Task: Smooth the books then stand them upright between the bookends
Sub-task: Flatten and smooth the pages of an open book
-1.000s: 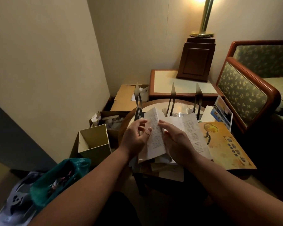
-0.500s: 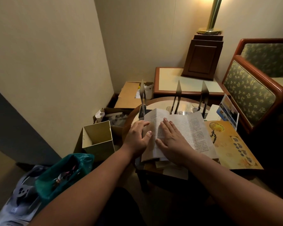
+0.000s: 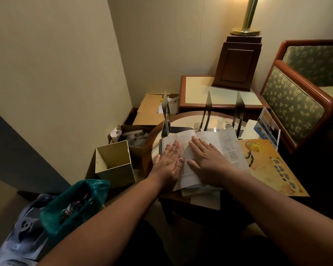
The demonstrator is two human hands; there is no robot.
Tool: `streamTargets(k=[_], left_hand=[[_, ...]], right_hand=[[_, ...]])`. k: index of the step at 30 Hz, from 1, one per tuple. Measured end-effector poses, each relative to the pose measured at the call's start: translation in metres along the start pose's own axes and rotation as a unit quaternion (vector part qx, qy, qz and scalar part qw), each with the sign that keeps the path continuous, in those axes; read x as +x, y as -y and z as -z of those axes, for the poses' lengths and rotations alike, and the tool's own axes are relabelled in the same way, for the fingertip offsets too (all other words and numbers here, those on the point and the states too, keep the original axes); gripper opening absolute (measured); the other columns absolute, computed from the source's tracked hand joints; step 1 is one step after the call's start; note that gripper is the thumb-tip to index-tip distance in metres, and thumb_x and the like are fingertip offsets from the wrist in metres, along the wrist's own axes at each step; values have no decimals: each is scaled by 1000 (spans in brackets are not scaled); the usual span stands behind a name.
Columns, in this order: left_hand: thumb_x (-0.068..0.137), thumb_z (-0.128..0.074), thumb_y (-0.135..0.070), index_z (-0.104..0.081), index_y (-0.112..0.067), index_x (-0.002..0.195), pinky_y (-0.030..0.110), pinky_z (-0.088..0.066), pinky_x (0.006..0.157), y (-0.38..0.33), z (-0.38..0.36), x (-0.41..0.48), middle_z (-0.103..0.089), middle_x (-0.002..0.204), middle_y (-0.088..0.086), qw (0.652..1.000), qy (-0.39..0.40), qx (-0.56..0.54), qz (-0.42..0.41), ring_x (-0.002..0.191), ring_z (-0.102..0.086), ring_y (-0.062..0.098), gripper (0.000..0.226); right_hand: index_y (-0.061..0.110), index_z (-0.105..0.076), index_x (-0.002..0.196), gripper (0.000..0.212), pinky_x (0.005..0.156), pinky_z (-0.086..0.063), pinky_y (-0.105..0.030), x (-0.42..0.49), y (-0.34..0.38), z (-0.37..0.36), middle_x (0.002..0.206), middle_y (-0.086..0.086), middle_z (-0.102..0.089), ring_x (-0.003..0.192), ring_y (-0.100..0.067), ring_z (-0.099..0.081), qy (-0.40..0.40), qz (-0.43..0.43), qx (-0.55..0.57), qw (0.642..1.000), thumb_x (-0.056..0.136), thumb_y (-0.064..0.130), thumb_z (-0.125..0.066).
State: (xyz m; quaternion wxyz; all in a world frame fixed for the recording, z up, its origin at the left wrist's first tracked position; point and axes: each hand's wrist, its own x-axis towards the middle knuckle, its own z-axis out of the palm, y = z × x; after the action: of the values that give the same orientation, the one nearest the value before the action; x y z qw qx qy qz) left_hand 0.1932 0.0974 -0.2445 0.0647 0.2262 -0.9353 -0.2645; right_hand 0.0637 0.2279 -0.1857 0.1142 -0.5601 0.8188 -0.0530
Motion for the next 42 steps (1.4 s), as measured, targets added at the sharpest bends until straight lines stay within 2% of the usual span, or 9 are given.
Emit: streamTargets(k=[6, 15, 29, 34, 42], left_hand=[[106, -15, -46, 13, -32, 156, 52, 10, 120, 4, -1, -1, 21, 162, -17, 999, 14, 27, 20, 147, 23, 5, 59], [106, -16, -38, 14, -28, 157, 55, 9, 120, 5, 11, 8, 22, 163, -12, 996, 56, 31, 59, 148, 22, 9, 60], [104, -15, -36, 3, -22, 159, 61, 6, 119, 6, 31, 88, 13, 166, -5, 982, 72, 131, 113, 152, 14, 20, 60], [105, -15, -38, 9, -22, 158, 57, 10, 118, 6, 25, 62, 18, 165, -4, 986, 52, 127, 92, 151, 18, 18, 60], [105, -14, -41, 17, -27, 156, 53, 12, 120, -6, 9, -14, 29, 160, -11, 992, 63, 92, 57, 146, 27, 10, 61]], right_hand=[[24, 16, 154, 72, 122, 9, -41, 4, -2, -8, 161, 3, 24, 147, -14, 23, 20, 8, -48, 999, 99, 61, -13], [22, 13, 155, 72, 122, 10, -45, 9, 8, -11, 161, 1, 23, 147, -18, 23, 28, 3, -72, 997, 99, 61, -13], [20, 12, 156, 71, 121, 10, -47, 11, 13, -10, 161, -1, 24, 146, -19, 26, 45, -7, -84, 995, 101, 57, -13], [21, 14, 155, 69, 121, 10, -47, 10, 13, -12, 161, 0, 26, 146, -19, 28, 40, -10, -82, 996, 101, 56, -13], [23, 15, 154, 69, 121, 10, -46, 8, 10, -18, 159, 2, 29, 145, -16, 29, 22, -9, -66, 998, 100, 56, -12]])
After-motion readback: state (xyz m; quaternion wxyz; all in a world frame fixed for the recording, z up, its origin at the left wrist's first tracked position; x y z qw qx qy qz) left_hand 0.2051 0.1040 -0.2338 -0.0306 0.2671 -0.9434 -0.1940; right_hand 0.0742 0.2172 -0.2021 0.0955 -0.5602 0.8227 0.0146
